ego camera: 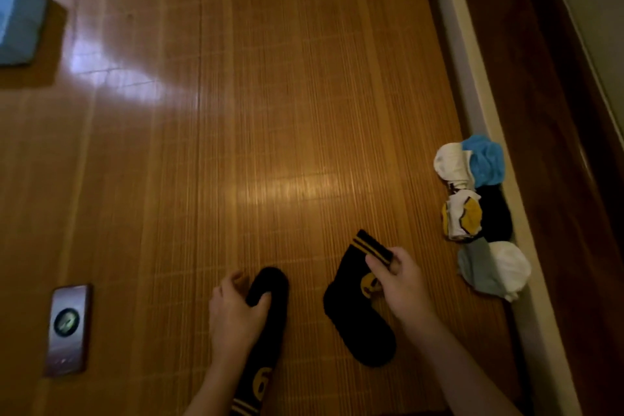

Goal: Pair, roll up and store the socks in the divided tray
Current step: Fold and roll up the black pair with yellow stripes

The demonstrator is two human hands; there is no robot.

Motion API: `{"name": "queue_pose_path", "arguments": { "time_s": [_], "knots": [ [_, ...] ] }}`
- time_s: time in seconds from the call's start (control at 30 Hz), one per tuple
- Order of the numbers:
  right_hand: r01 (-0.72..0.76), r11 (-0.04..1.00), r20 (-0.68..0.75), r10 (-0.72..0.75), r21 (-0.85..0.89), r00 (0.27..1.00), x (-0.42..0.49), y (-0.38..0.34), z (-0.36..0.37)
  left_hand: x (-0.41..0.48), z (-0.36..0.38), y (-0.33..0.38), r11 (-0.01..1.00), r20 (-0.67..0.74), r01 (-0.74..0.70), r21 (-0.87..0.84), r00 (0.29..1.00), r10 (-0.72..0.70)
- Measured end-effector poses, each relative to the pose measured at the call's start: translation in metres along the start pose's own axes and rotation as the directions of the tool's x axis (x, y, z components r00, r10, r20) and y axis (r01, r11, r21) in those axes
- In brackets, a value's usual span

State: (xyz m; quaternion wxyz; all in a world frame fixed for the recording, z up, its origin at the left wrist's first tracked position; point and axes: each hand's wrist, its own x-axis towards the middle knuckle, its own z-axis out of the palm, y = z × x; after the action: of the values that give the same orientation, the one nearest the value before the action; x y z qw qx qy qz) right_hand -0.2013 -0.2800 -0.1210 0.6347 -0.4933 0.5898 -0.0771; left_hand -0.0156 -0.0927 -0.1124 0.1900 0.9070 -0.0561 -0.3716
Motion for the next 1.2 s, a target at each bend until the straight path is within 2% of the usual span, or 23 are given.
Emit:
{"name": "queue_pose_path", "arguments": {
  "time_s": [0.1, 0.23, 0.3, 0.4, 0.47, 0.53, 0.63, 0.73, 0.8, 0.93, 1.07, 1.2],
  "knots": [
    [-0.01, 0.994, 0.007, 0.01, 0.112, 1.0, -0.003, -0.01, 0.012, 0.001, 0.004, -0.02, 0.997, 0.082, 0.001, 0.076, 0.997, -0.007],
    [-0.024, 0.983, 0.045, 0.016, 0.183, 0.999, -0.006, -0.014, 0.026, 0.001, 0.009, -0.03, 0.983, 0.142, -0.115, 0.145, 0.985, 0.094],
    [-0.038, 0.979, 0.046, 0.029, 0.2, 0.998, -0.01, -0.018, 0.029, 0.0, 0.005, -0.025, 0.987, 0.16, -0.16, 0.033, 0.975, 0.153],
    [-0.043, 0.974, 0.041, 0.035, 0.224, 0.999, -0.021, -0.032, 0.03, -0.009, -0.017, 0.0, 0.948, 0.219, -0.103, -0.302, 0.96, 0.174],
    [-0.029, 0.97, 0.055, 0.016, 0.24, 0.998, -0.032, -0.053, 0.027, -0.02, -0.04, 0.023, 0.866, 0.209, -0.055, -0.497, 0.961, 0.181],
    [-0.031, 0.961, 0.078, 0.01, 0.275, 0.997, -0.047, -0.081, 0.022, -0.034, -0.066, 0.051, 0.734, 0.193, -0.005, -0.679, 0.964, 0.185],
    [-0.049, 0.938, 0.121, 0.008, 0.342, 0.993, -0.071, -0.132, 0.011, -0.055, -0.108, 0.095, 0.42, 0.195, 0.09, -0.903, 0.957, 0.214],
    [-0.086, 0.914, 0.165, 0.022, 0.397, 0.986, -0.094, -0.19, 0.0, -0.082, -0.154, 0.145, 0.126, 0.177, 0.144, -0.981, 0.932, 0.317],
    [-0.138, 0.884, 0.212, 0.046, 0.447, 0.976, -0.11, -0.228, -0.005, -0.105, -0.182, 0.176, 0.012, 0.152, 0.161, -0.987, 0.904, 0.4],
    [-0.322, 0.8, 0.36, 0.143, 0.506, 0.922, -0.148, -0.297, -0.011, -0.155, -0.226, 0.237, -0.093, 0.128, 0.203, -0.975, 0.85, 0.511],
    [-0.487, 0.763, 0.54, 0.217, 0.425, 0.813, -0.179, -0.339, -0.015, -0.201, -0.257, 0.274, -0.134, 0.147, 0.278, -0.951, 0.79, 0.595],
    [-0.49, 0.747, 0.66, 0.093, 0.449, 0.746, -0.208, -0.376, -0.016, -0.234, -0.275, 0.289, -0.156, 0.197, 0.396, -0.905, 0.715, 0.671]
  ]
}}
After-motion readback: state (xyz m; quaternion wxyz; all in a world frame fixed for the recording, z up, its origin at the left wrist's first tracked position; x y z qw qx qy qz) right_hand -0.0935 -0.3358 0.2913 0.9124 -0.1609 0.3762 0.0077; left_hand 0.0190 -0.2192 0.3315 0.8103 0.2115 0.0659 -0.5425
